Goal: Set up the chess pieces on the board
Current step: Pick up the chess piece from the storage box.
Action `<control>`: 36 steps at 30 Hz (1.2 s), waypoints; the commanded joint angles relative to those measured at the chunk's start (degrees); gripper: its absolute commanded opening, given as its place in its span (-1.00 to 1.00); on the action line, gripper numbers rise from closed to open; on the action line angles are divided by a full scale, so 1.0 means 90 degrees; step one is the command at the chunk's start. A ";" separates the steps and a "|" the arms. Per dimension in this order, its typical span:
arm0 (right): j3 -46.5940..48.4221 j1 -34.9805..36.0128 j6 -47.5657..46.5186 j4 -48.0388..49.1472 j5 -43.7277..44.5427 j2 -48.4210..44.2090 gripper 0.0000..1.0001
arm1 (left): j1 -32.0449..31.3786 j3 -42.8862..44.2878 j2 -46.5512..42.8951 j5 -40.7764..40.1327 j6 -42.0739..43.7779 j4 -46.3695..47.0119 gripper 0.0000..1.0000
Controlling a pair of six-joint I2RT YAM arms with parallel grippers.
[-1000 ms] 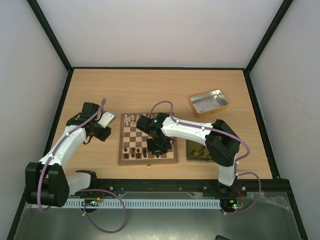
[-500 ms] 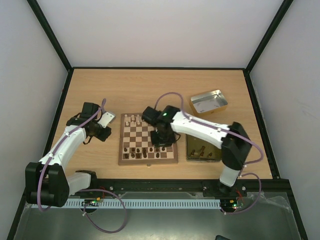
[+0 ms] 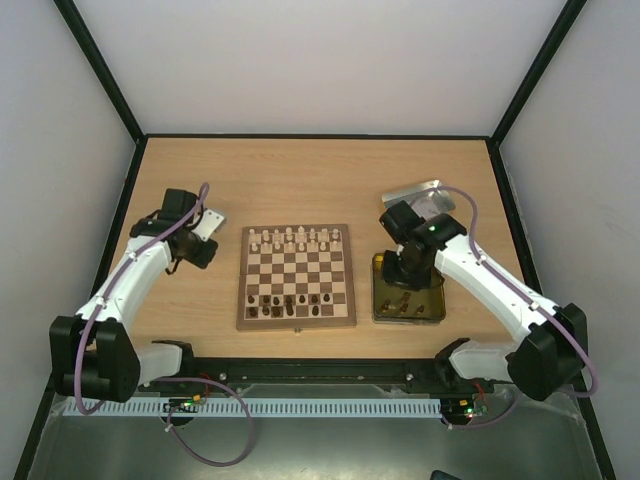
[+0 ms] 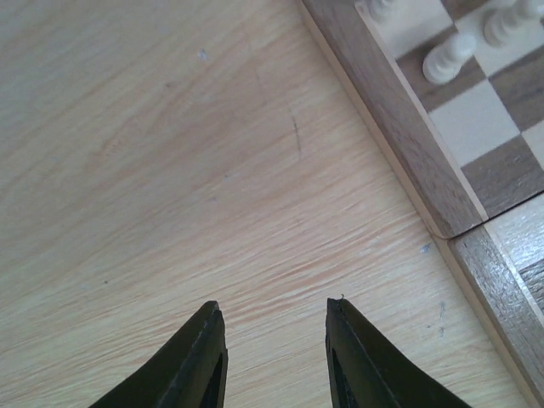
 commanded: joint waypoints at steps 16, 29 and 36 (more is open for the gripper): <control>-0.1399 -0.0162 0.0620 0.0677 -0.0152 -0.0528 -0.34 | -0.0482 0.0955 0.0321 0.0603 -0.0955 -0.0537 -0.32; -0.1754 -0.0162 0.0746 0.1043 -0.0016 -0.0383 -0.34 | -0.0540 0.1136 0.0455 0.1145 -0.1215 -0.0473 -0.32; -0.1909 -0.0162 0.0953 0.1384 -0.0193 -0.0282 -0.34 | -0.0541 0.1173 0.0603 0.1327 -0.1212 -0.0448 -0.32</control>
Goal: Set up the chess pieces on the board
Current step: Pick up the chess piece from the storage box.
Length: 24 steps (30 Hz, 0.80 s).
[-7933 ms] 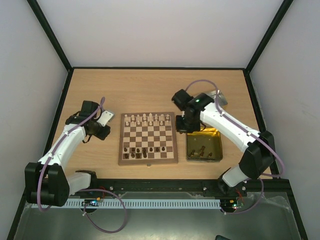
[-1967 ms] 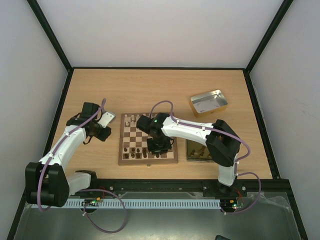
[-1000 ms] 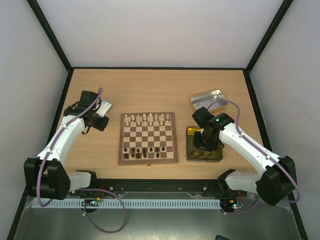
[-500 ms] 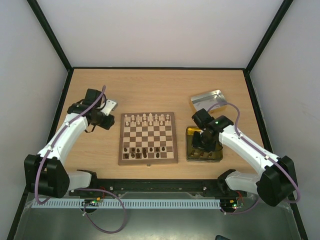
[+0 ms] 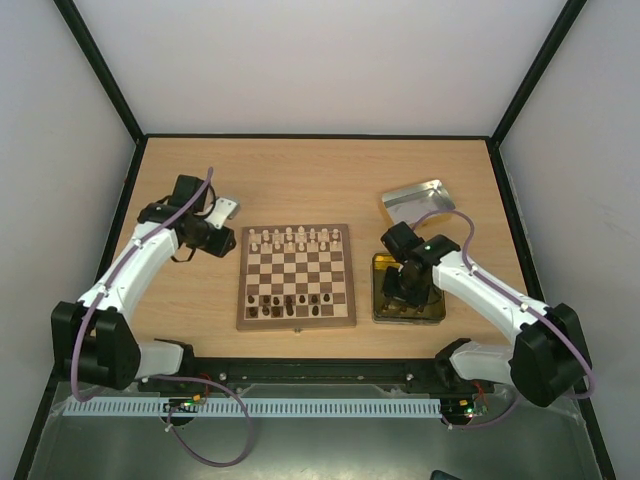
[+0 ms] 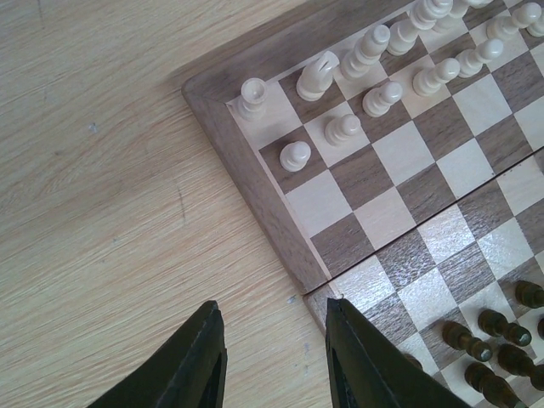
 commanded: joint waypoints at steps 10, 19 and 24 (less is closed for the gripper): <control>-0.0009 -0.0011 0.0156 0.0195 -0.0001 0.0377 -0.36 | -0.0039 0.0275 0.0401 0.0293 -0.0185 0.0057 -0.32; 0.0058 -0.0007 0.0069 0.0162 0.0043 0.0565 -0.37 | -0.0039 0.0220 0.0337 0.0285 -0.0249 0.0119 -0.32; 0.0112 -0.0009 0.0033 0.0151 0.0062 0.0648 -0.41 | -0.0039 0.0206 0.0315 0.0272 -0.0266 0.0131 -0.32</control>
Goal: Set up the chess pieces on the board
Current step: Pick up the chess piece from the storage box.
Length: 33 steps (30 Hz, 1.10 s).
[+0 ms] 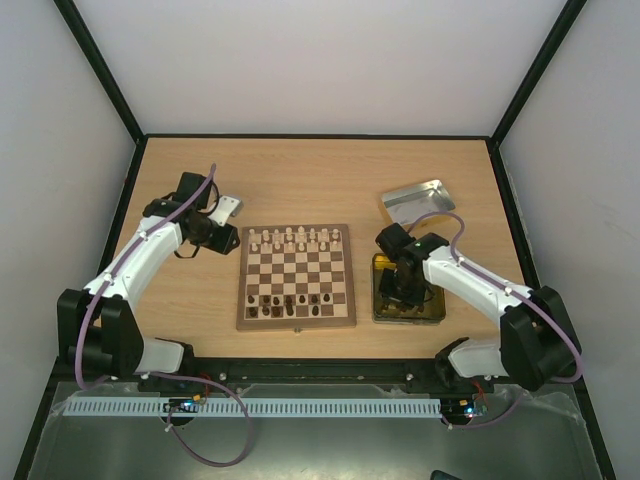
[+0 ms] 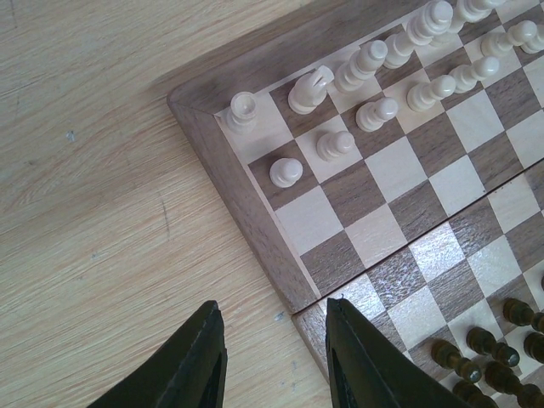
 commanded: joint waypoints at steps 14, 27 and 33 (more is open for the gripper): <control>0.0789 -0.0028 -0.0069 -0.0615 0.0727 0.0020 -0.36 | -0.0024 0.0071 -0.0064 0.0093 -0.0092 0.0020 -0.32; 0.0770 -0.0688 -0.0323 -0.1032 0.1184 -0.0110 -0.34 | -0.0024 0.0077 -0.0081 0.0113 -0.0092 0.0015 -0.32; 0.0566 -0.0777 -0.0369 -0.0785 0.0993 -0.0044 -0.30 | -0.0021 0.0067 -0.0061 0.0121 -0.0087 0.0014 -0.32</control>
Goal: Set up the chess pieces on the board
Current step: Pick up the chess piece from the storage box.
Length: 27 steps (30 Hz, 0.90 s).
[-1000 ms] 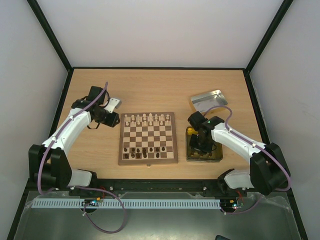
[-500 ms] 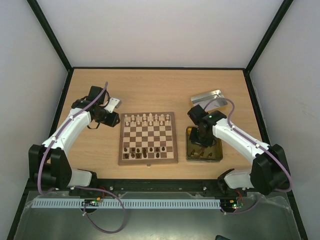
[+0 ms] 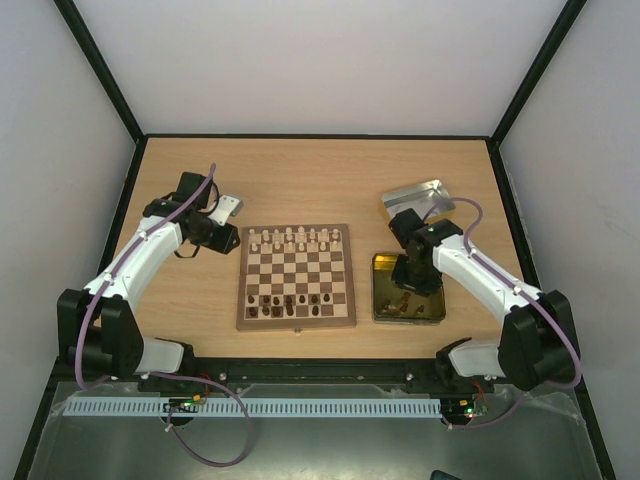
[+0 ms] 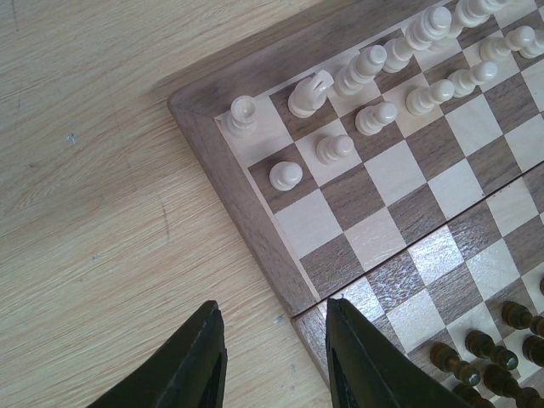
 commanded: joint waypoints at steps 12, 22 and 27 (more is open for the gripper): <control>-0.0508 -0.0134 -0.0060 0.0415 -0.0211 -0.0020 -0.30 | -0.0024 0.0095 0.0020 0.0119 -0.0069 -0.0022 -0.32; -0.0626 -0.0274 -0.0150 0.0649 -0.0171 0.0215 -0.30 | -0.0024 0.0184 0.0259 0.0091 -0.0051 -0.0063 -0.32; -0.0675 -0.0459 -0.0266 0.0699 -0.0171 0.0267 -0.30 | -0.0024 0.0135 0.0231 0.0066 -0.0044 -0.0036 -0.32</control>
